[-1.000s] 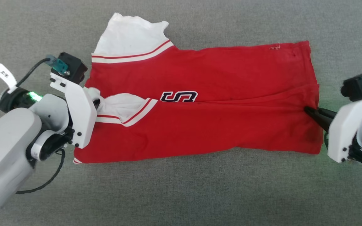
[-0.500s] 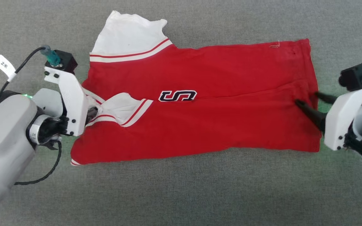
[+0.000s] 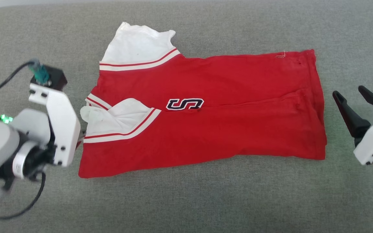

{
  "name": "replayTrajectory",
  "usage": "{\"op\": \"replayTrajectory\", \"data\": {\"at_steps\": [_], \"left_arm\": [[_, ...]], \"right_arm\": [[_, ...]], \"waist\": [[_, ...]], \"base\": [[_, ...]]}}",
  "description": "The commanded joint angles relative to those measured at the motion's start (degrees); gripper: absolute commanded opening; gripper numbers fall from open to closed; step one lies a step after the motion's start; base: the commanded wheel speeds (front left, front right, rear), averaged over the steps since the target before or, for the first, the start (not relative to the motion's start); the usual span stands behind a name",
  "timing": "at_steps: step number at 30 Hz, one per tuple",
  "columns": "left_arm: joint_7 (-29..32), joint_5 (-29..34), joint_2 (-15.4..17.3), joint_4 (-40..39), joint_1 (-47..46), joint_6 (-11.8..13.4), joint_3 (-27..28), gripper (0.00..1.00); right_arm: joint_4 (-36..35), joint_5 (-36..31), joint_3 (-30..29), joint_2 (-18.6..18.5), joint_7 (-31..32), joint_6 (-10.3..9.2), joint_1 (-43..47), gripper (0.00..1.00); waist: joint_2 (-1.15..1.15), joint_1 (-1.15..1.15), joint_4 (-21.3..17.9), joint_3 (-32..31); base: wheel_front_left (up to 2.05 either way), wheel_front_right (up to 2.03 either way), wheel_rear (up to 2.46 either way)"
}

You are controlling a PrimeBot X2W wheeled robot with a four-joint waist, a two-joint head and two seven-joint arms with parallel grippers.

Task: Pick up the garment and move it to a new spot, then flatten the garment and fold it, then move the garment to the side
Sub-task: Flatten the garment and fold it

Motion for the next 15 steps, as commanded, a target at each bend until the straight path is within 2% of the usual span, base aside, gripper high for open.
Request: {"op": "replayTrajectory", "data": {"at_steps": [1, 7, 11, 15], "left_arm": [[0.8, -0.5, 1.4, -2.8, 1.6, 1.9, -0.1, 1.0], [1.1, -2.3, 5.4, -12.8, 7.0, 8.4, -0.1, 1.0], [0.2, -2.7, 6.3, -14.4, 9.9, 10.3, -0.8, 1.0], [-2.4, -3.4, 5.5, -11.4, 12.1, 10.8, -0.5, 1.0]], "right_arm": [[-1.5, -1.1, -1.6, 1.6, -0.8, -0.01, 1.8, 1.0], [-8.2, -5.1, -7.8, 7.3, -2.1, -0.01, 7.7, 1.0], [-12.1, -6.3, -9.9, 10.4, -1.9, -0.01, 10.5, 1.0], [-14.3, -6.9, -10.7, 12.8, -1.4, -0.01, 12.1, 1.0]], "waist": [[0.0, 0.0, -0.3, -0.2], [0.0, 0.0, -1.1, -0.6], [0.0, 0.0, -2.1, -0.5], [0.0, 0.0, -3.5, 0.0]], "base": [[0.0, 0.0, 0.0], [0.0, 0.0, 0.0], [0.0, 0.0, 0.0], [0.0, 0.0, 0.0]]}}
